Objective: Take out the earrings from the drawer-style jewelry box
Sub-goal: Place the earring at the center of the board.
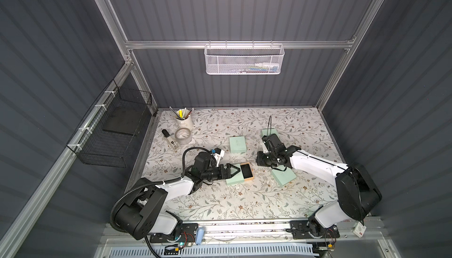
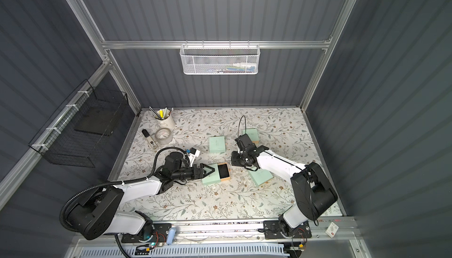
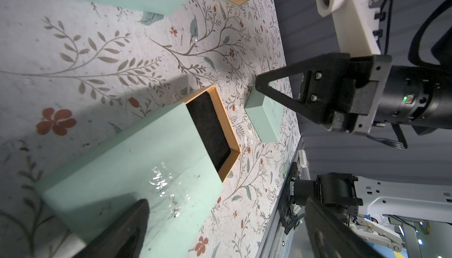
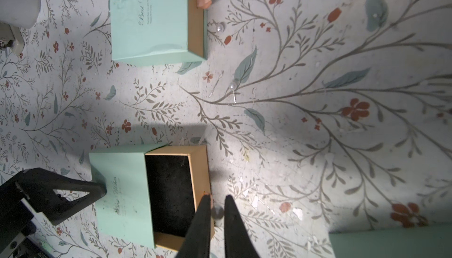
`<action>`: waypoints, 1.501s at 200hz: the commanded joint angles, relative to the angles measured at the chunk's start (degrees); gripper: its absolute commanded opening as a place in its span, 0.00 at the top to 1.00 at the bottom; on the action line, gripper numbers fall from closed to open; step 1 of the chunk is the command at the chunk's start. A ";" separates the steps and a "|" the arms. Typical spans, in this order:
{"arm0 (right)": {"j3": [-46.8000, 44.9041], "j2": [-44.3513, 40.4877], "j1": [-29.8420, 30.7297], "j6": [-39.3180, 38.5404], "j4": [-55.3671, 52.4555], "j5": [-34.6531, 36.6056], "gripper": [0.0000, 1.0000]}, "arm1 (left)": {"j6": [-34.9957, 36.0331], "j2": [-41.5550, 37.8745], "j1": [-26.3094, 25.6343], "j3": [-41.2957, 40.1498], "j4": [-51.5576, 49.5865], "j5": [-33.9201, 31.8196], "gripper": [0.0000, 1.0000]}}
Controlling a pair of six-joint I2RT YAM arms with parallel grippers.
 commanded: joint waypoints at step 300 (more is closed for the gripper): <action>6.20 16.04 -2.50 -2.19 3.99 -4.48 0.84 | -0.21 -0.32 -0.34 0.19 -0.04 -0.07 0.00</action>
